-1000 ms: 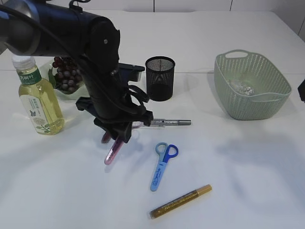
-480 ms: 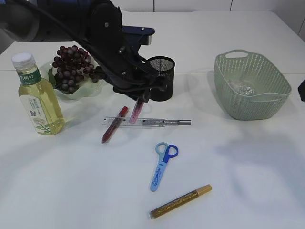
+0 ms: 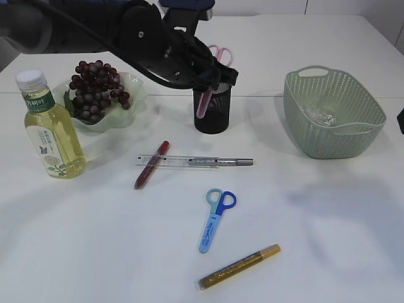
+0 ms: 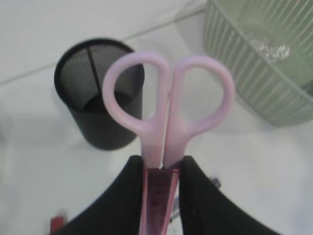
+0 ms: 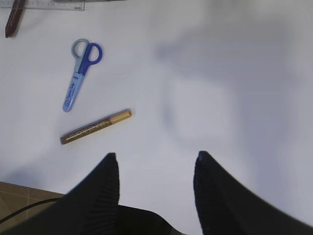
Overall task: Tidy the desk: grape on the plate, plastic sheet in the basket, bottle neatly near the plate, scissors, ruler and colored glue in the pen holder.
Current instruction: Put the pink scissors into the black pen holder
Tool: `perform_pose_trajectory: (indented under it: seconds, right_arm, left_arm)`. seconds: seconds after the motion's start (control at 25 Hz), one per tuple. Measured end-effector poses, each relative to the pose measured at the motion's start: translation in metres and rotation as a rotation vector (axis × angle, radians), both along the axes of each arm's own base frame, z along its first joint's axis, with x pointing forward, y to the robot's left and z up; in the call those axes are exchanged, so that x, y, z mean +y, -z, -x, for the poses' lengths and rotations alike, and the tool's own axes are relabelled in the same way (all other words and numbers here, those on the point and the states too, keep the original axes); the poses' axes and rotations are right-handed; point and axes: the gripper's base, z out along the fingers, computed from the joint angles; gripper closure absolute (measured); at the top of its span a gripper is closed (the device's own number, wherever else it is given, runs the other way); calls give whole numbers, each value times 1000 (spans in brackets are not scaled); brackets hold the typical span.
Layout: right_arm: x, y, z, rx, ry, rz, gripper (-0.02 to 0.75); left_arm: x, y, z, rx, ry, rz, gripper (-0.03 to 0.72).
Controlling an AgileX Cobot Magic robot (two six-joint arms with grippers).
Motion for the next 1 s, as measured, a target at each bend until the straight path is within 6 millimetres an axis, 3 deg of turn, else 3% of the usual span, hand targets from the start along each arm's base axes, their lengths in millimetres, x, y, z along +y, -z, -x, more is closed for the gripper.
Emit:
perform_pose_trajectory:
  seconds: [0.32,0.56,1.0]
  right_arm:
    - [-2,0,0,-2,2,23,339]
    - [-2,0,0,-2,2,24,339]
    - [-2,0,0,-3,2,28,339]
  left_arm:
    - [-11,-23,-9,-260,76,138,529]
    - [-2,-34,-22,-380,70,227,529]
    - [11,-11,-50,-511,57,332,529]
